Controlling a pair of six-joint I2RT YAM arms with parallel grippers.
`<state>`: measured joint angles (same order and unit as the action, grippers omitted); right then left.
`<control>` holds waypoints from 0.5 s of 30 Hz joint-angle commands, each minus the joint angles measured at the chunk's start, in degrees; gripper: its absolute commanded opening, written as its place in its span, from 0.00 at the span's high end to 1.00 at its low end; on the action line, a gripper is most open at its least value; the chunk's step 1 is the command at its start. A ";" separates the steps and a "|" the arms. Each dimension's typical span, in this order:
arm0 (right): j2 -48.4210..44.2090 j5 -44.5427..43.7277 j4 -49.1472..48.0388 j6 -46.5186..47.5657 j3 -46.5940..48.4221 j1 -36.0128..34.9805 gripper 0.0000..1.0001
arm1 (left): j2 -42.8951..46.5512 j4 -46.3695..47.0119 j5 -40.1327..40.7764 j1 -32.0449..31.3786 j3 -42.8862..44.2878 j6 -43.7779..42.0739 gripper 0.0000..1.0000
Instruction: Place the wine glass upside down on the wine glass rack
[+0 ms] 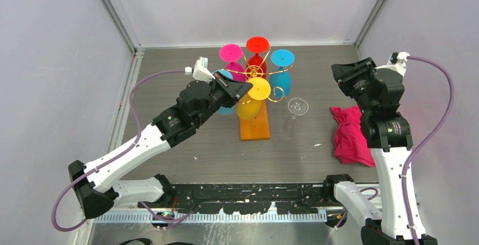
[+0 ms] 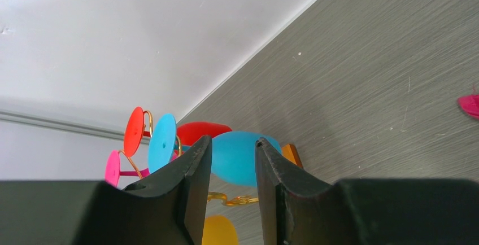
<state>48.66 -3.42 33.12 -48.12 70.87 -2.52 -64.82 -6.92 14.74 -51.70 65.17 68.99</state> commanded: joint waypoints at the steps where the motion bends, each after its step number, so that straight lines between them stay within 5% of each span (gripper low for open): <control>1: 0.14 -0.80 -1.26 0.90 2.08 -0.46 0.60 | 1.89 2.48 3.61 -0.06 1.81 0.18 0.99; 15: 1.11 -0.78 -1.92 1.00 2.21 -0.83 0.60 | 4.71 0.36 8.03 -0.45 1.22 0.11 0.99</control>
<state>49.76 -3.42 33.08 -48.12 70.91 -3.05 -61.93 -7.27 19.86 -51.75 65.17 68.99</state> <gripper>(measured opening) 0.399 0.023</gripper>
